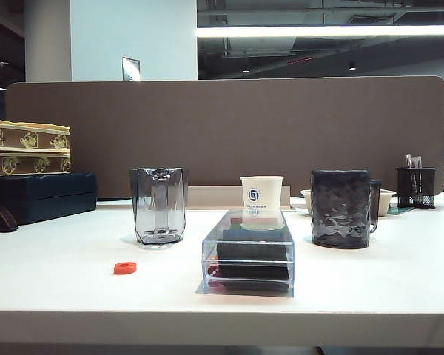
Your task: Pick up the letter "c" and put it in the paper cup.
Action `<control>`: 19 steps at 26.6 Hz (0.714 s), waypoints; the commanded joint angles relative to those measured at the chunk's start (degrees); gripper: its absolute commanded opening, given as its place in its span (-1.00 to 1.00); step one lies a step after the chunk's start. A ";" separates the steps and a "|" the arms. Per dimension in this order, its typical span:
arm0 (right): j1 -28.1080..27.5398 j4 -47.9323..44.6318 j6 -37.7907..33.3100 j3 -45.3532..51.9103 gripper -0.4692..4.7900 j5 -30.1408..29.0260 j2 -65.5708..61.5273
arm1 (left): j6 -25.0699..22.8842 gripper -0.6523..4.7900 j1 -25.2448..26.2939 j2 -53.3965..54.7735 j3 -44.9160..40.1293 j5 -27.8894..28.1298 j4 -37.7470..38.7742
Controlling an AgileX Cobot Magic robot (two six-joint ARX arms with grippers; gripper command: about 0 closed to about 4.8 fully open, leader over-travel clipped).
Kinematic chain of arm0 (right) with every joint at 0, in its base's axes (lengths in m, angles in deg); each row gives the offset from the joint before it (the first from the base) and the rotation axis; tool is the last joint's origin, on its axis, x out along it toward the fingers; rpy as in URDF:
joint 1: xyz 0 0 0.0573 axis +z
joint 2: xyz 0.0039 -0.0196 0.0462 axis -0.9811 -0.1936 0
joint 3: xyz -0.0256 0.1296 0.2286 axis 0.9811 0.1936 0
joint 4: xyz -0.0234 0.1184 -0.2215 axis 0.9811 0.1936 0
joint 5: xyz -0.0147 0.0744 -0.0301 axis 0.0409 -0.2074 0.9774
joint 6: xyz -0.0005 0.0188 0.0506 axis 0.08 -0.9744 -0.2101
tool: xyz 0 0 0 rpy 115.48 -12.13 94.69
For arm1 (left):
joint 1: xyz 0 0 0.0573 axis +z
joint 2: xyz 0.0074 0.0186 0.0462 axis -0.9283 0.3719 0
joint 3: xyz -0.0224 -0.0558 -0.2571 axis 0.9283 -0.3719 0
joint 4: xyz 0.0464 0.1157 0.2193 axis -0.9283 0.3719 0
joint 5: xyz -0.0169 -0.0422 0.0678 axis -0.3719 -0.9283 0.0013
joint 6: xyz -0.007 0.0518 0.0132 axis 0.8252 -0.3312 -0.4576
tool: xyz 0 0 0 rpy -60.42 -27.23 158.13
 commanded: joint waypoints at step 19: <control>0.00 -0.72 -0.07 0.39 -0.82 -0.11 0.00 | -10.38 -0.20 -0.04 33.05 8.61 -15.06 -3.04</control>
